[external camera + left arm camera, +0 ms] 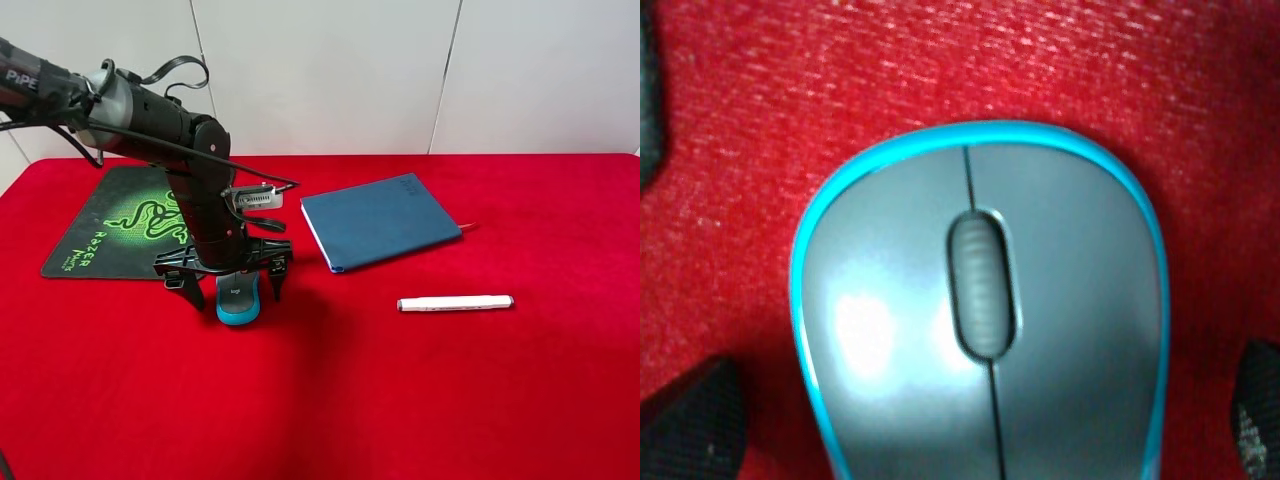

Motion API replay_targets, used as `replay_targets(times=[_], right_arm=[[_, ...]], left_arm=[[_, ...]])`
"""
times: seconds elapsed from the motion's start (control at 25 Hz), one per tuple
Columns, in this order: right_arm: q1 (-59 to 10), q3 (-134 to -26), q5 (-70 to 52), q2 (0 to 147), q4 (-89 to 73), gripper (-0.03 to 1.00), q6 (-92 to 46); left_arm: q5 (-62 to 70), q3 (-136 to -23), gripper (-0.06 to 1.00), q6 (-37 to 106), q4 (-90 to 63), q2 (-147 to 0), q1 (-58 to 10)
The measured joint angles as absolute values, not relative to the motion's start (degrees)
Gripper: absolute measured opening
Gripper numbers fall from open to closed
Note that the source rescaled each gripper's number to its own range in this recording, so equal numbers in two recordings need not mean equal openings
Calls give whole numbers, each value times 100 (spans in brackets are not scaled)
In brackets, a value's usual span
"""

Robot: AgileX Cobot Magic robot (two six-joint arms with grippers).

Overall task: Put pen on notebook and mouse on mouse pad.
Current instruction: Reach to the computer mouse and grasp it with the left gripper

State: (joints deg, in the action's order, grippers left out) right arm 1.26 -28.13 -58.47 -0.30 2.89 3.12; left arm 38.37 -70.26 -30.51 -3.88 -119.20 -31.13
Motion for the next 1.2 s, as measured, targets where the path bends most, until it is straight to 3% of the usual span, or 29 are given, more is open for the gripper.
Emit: replay_targets(times=[0.12, 0.4, 1.2], right_arm=[[126, -2813, -5847, -30, 289, 100, 312], [126, -2813, -5847, -30, 289, 100, 312], [126, -2813, -5847, -30, 289, 100, 312]], left_arm=[[3837, -7026, 72, -3051, -394, -11920, -3118], [3837, -7026, 0, -3058, -410, -11920, -3118], [3901, -7026, 0, -3037, -338, -11324, -3118]])
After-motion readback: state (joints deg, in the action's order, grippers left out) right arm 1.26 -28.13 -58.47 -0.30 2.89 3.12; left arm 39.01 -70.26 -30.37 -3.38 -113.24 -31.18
